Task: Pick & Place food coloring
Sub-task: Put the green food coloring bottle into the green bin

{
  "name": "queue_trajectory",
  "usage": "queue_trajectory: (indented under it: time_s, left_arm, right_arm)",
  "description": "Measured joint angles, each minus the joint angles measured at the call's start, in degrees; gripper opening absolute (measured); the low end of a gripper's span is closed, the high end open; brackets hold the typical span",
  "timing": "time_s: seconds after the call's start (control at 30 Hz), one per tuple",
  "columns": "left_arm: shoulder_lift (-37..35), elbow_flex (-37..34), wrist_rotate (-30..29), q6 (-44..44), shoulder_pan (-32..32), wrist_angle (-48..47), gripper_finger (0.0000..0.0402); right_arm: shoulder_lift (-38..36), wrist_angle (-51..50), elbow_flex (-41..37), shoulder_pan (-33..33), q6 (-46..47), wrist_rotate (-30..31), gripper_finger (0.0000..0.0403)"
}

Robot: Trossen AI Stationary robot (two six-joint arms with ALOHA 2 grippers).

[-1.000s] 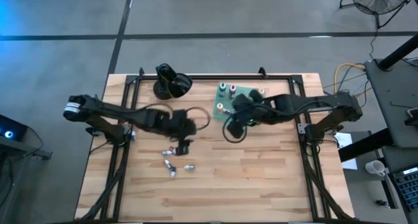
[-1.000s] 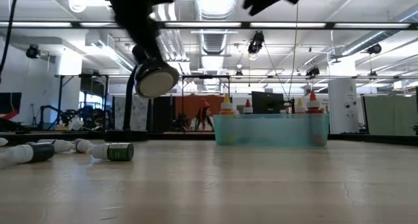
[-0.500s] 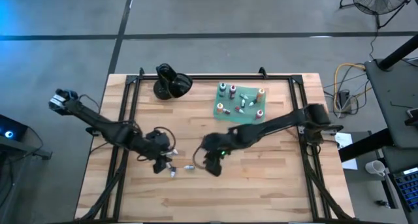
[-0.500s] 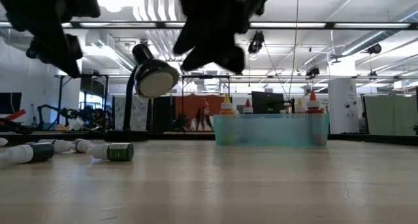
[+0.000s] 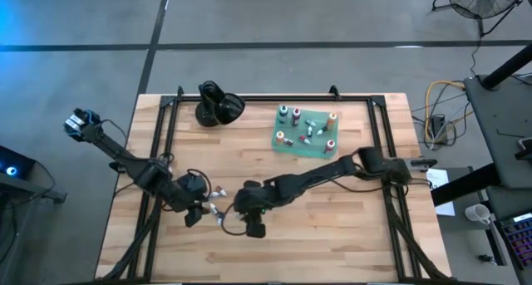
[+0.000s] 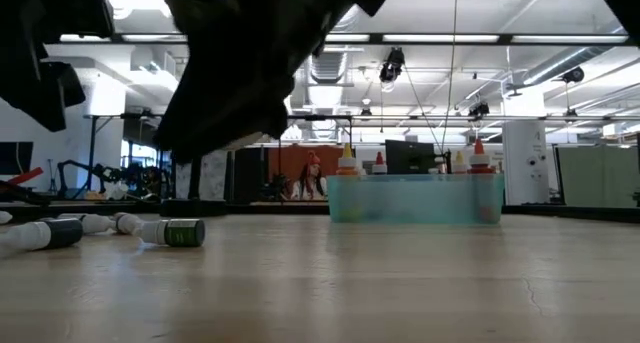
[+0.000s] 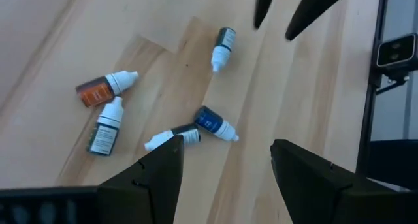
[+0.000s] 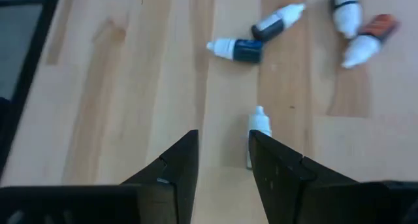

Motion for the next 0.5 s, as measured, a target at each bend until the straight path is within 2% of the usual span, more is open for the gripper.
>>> queue_trajectory:
  time_s: [0.13,0.3,0.5]
  left_arm:
    - [0.04,-0.08,-0.01,-0.03,-0.62,0.02,0.0202]
    - [0.09,-0.09,0.0,-0.35,-0.66,0.22,0.0202]
    - [0.13,-0.11,-0.02,-0.32,-1.14,0.14,0.0202]
  right_arm:
    - [4.15,-1.12,3.52,-0.05,-1.91,0.5,0.0143]
    - [8.34,-5.96,8.4,-0.1,-2.11,7.42,0.0158]
    - [8.78,-6.51,10.98,-0.08,-5.4,8.99,0.0171]
